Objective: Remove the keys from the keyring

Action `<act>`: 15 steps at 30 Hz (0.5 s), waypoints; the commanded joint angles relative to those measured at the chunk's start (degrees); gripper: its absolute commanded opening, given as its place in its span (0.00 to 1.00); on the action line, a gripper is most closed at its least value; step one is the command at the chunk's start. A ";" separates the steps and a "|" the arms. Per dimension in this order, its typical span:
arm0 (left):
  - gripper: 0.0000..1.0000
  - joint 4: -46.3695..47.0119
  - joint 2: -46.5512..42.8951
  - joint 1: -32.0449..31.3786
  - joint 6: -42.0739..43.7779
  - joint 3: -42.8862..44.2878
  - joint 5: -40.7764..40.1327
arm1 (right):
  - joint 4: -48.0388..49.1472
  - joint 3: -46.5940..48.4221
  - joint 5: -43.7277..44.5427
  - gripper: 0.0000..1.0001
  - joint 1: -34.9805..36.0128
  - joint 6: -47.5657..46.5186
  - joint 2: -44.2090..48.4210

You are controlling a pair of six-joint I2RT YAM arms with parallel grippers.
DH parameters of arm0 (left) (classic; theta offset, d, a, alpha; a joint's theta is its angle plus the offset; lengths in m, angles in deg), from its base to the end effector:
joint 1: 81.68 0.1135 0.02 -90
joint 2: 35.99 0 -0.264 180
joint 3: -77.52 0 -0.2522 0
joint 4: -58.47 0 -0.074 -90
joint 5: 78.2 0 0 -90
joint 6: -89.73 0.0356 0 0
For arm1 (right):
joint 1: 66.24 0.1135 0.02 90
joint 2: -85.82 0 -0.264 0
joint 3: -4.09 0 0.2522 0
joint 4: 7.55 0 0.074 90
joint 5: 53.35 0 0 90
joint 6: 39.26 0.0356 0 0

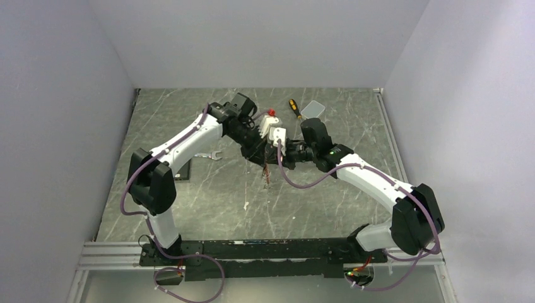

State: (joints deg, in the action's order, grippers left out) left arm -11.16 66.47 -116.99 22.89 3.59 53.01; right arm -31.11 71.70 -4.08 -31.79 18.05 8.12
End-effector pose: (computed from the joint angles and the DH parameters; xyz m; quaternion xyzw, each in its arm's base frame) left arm 0.2881 -0.2328 0.2951 0.5110 0.7633 -0.3629 0.1569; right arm 0.2310 0.1867 0.2713 -0.5939 0.5977 0.3135 0.4379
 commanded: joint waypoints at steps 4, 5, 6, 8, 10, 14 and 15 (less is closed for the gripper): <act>0.25 8.84 -6.00 6.18 -6.69 -3.95 8.26 | 10.37 -1.19 -2.60 0.00 -2.35 7.86 0.92; 0.28 9.83 -6.44 6.78 -7.45 -4.60 9.18 | 12.06 -1.24 -3.16 0.00 -2.64 8.97 0.76; 0.31 10.64 -6.83 7.40 -8.07 -5.14 10.03 | 13.29 -1.32 -3.58 0.00 -2.90 9.95 0.54; 0.34 12.12 -7.36 8.71 -8.95 -6.27 11.18 | 15.45 -1.47 -4.48 0.00 -3.24 11.44 0.04; 0.35 13.69 -8.11 9.99 -9.60 -7.72 12.67 | 17.23 -1.70 -4.76 0.00 -3.49 12.52 -0.41; 0.39 17.35 -9.28 10.35 -9.47 -11.06 14.97 | 19.89 -1.88 -5.26 0.00 -4.14 14.75 -1.12; 0.40 18.17 -9.24 10.35 -9.45 -11.69 15.55 | 20.37 -1.98 -5.91 0.00 -4.28 15.31 -1.22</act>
State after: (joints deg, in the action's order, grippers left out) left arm 1.88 59.61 -106.48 15.89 -6.11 63.37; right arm -17.89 70.06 -6.84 -35.50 29.51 7.32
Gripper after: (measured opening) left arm 0.387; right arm 0.015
